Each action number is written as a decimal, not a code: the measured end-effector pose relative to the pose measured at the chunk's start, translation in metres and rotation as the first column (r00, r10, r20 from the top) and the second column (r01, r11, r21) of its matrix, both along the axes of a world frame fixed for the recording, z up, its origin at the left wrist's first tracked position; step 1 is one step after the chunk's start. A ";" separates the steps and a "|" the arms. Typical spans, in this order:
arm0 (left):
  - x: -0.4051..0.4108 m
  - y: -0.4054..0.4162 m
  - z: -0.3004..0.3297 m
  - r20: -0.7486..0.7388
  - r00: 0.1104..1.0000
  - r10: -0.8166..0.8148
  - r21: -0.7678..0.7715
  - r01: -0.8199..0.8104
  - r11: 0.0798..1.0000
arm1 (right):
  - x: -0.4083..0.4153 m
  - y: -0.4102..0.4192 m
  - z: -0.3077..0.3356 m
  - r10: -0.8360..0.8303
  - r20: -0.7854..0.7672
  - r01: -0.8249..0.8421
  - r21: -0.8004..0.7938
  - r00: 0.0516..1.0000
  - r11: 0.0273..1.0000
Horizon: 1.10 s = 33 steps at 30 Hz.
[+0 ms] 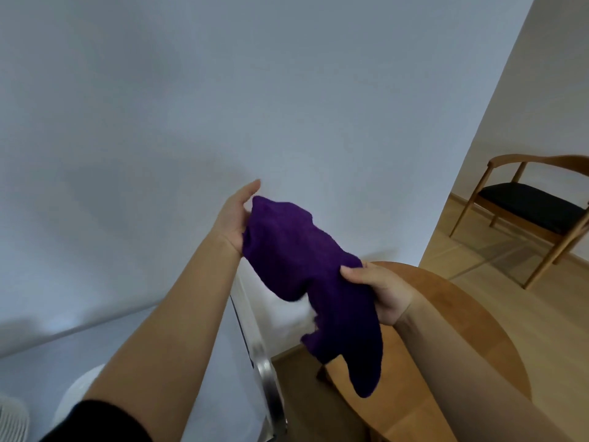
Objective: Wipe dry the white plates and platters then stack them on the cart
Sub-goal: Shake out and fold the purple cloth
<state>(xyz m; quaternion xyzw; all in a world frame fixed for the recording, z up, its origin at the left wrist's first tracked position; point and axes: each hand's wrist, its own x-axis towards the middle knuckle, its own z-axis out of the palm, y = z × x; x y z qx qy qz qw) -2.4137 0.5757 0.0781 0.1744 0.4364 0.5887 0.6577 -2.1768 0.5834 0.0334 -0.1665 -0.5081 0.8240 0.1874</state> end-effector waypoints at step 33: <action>0.005 -0.075 -0.053 -0.766 0.580 0.278 0.145 -0.266 0.953 | -0.033 0.004 -0.002 -0.530 0.432 0.452 0.276 0.730 0.848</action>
